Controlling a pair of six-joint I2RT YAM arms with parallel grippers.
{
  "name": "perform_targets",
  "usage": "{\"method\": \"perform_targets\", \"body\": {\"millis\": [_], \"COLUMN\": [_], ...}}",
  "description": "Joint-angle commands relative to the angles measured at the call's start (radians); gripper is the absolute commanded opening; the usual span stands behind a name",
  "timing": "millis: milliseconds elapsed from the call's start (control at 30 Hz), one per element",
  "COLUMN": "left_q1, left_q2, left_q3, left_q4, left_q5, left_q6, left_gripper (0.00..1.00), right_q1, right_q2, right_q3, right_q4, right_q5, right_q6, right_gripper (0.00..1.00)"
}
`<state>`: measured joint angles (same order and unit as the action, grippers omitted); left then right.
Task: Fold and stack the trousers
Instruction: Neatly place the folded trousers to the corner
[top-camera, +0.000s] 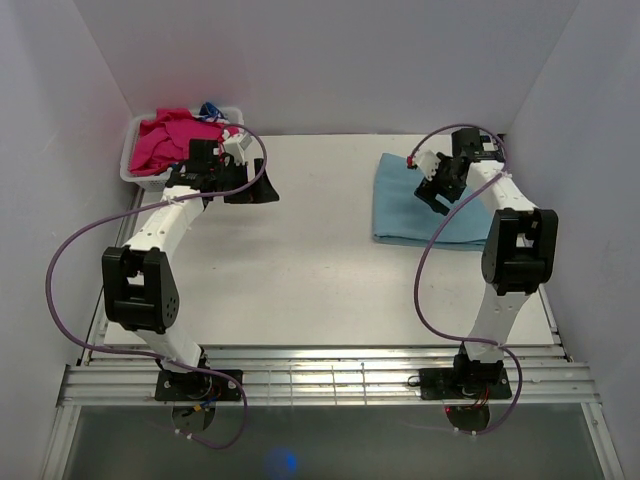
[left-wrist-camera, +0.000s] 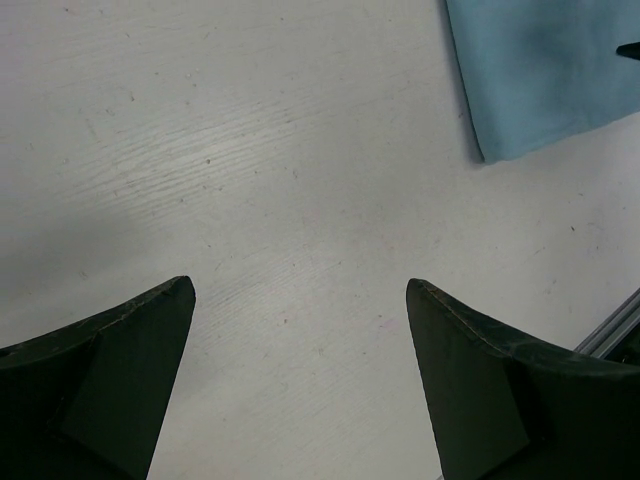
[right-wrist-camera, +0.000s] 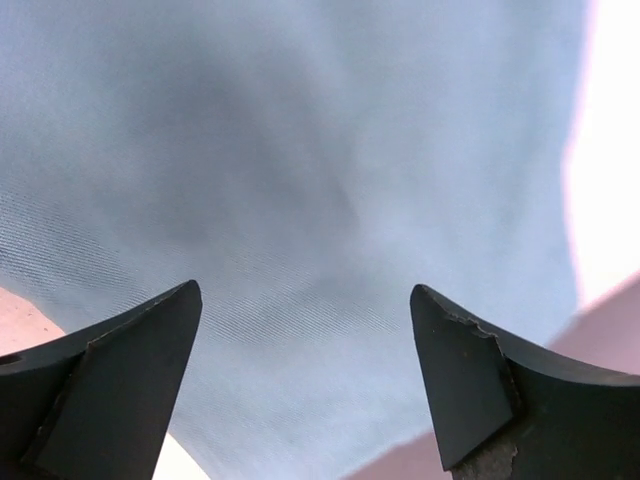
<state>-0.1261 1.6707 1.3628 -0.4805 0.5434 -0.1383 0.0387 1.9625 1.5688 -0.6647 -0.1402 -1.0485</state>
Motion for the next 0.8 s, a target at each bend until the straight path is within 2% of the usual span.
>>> {"method": "perform_targets", "body": {"millis": [0,33,100,133,233,267,333,500,600,700,767], "left_q1": [0.005,0.005,0.003,0.003,0.003,0.005,0.003,0.005,0.006,0.011,0.011], "left_q2": [-0.061,-0.068,-0.086,-0.091,-0.118,-0.124,-0.144,-0.186,-0.184,-0.160,-0.134], "left_q3": [0.039,0.038,0.030,0.025,0.001,-0.007,-0.022,-0.080,-0.113,-0.117,-0.108], "left_q4": [0.008,0.008,0.006,0.006,0.010,0.014,0.013,0.022,0.028,0.023,0.011], "left_q5": [-0.017,-0.028,-0.051,-0.075,-0.115,-0.144,-0.171,-0.207,-0.226,-0.234,-0.227], "left_q6": [0.026,0.028,0.022,0.013,-0.010,-0.015,-0.018,-0.014,-0.004,-0.001,0.006], "left_gripper": [0.98,0.98,0.98,0.98,0.98,0.98,0.98,0.98,0.98,0.98,0.98], "right_q1": [0.006,0.007,0.010,0.010,0.001,0.003,0.007,-0.010,-0.008,-0.014,-0.025], "right_q2": [-0.128,-0.131,-0.116,-0.087,-0.035,-0.027,-0.045,-0.025,0.012,0.107,0.211], "right_q3": [0.126,0.173,0.218,0.249,0.249,0.222,0.151,0.024,-0.021,0.003,0.107], "right_q4": [0.010,-0.015,-0.054,-0.126,-0.212,-0.226,-0.188,-0.141,-0.069,-0.039,-0.061], "right_q5": [-0.001,0.042,0.103,0.152,0.208,0.234,0.267,0.156,0.117,0.174,0.177], "right_q6": [0.091,0.228,0.394,0.536,0.740,0.874,0.921,1.097,1.125,1.098,1.053], "right_gripper": [0.90,0.90,0.90,0.90,0.90,0.90,0.90,0.90,0.90,0.90,0.90]}}
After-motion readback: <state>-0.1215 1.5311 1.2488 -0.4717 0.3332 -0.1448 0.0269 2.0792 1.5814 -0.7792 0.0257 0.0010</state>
